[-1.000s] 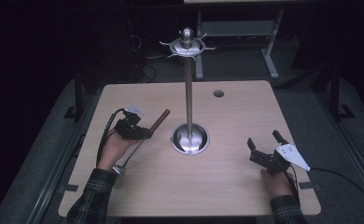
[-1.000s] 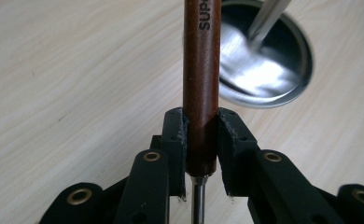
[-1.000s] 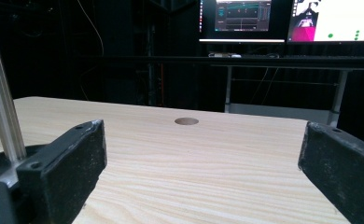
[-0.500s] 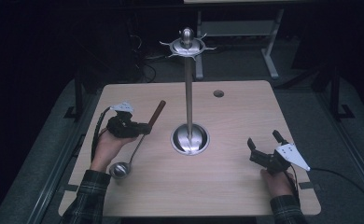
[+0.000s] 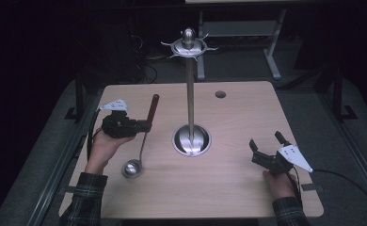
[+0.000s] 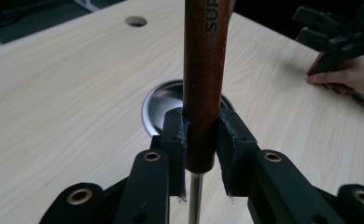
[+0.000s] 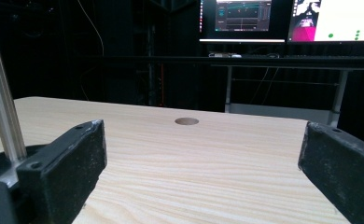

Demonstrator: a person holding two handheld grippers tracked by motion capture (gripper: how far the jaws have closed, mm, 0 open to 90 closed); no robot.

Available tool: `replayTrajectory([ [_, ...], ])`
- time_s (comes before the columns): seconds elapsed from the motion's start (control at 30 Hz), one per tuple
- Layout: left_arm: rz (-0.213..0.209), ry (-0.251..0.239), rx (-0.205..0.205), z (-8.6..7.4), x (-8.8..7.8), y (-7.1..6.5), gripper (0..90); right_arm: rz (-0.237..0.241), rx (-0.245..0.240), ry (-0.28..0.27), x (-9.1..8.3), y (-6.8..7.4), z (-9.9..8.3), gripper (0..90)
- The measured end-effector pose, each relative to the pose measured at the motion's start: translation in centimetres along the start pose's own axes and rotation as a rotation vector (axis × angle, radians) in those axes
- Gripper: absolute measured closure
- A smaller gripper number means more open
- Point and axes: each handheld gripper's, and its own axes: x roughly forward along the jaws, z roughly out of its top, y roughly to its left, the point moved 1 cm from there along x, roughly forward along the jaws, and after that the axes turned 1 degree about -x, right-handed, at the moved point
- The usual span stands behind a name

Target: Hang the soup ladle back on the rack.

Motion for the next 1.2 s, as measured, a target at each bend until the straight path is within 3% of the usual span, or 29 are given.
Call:
replayTrajectory([
  [0.5, -0.042, -0.087, 0.058, 2.2, -1.5, -1.9, 74.2, 0.001, 0.001, 0.000, 0.0, 0.0, 0.0, 0.2],
  [0.73, -0.038, -0.127, 0.098, 4.3, -2.3, -3.0, 74.1, 0.001, 0.002, 0.000, 0.0, 0.0, 0.0, 0.2],
  [1.2, -0.075, -0.179, 0.129, 7.6, -2.9, -4.2, 74.1, 0.001, 0.004, 0.001, 0.0, 0.0, 0.0, 0.2],
])
